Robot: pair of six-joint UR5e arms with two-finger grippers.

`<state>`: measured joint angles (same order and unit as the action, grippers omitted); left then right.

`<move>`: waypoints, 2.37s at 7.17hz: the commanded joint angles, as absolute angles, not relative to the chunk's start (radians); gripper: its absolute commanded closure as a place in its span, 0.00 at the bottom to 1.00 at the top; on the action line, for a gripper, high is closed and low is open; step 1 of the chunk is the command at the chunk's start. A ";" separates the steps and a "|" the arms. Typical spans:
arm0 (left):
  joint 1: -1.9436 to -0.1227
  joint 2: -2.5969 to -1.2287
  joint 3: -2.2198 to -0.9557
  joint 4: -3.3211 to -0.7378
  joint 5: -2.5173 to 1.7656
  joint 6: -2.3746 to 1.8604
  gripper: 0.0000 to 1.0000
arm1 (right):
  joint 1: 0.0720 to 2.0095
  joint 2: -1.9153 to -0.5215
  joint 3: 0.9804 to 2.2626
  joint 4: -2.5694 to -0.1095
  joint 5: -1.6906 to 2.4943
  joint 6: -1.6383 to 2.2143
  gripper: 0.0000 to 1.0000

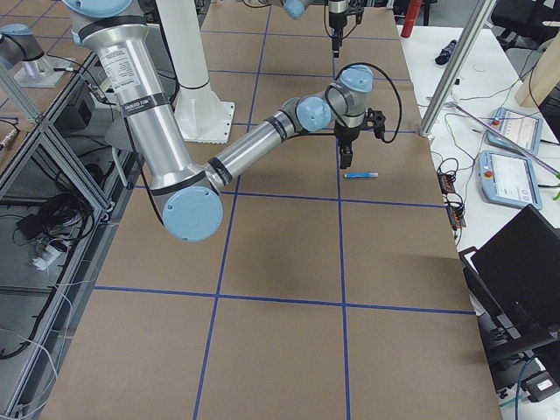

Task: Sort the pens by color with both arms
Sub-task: 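Withdraw the left gripper while the right gripper moves toward the pen cup, then grasp the red-capped white marker with the right gripper and lift it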

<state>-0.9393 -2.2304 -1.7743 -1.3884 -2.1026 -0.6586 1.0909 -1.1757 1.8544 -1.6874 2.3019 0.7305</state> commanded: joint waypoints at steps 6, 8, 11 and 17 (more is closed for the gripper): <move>-1.143 -2.068 -1.798 -1.227 -2.187 -0.149 0.01 | 0.675 -1.074 1.933 -1.521 2.102 1.801 0.06; -1.143 -2.066 -1.798 -1.229 -2.187 -0.153 0.01 | 0.618 -1.071 1.927 -1.458 2.067 1.941 0.05; -1.143 -2.066 -1.799 -1.230 -2.187 -0.158 0.01 | 0.551 -1.069 1.887 -1.335 1.980 2.123 0.27; -1.143 -2.052 -1.816 -1.232 -2.187 -0.170 0.01 | 0.549 -1.086 1.766 -1.017 1.990 2.237 0.12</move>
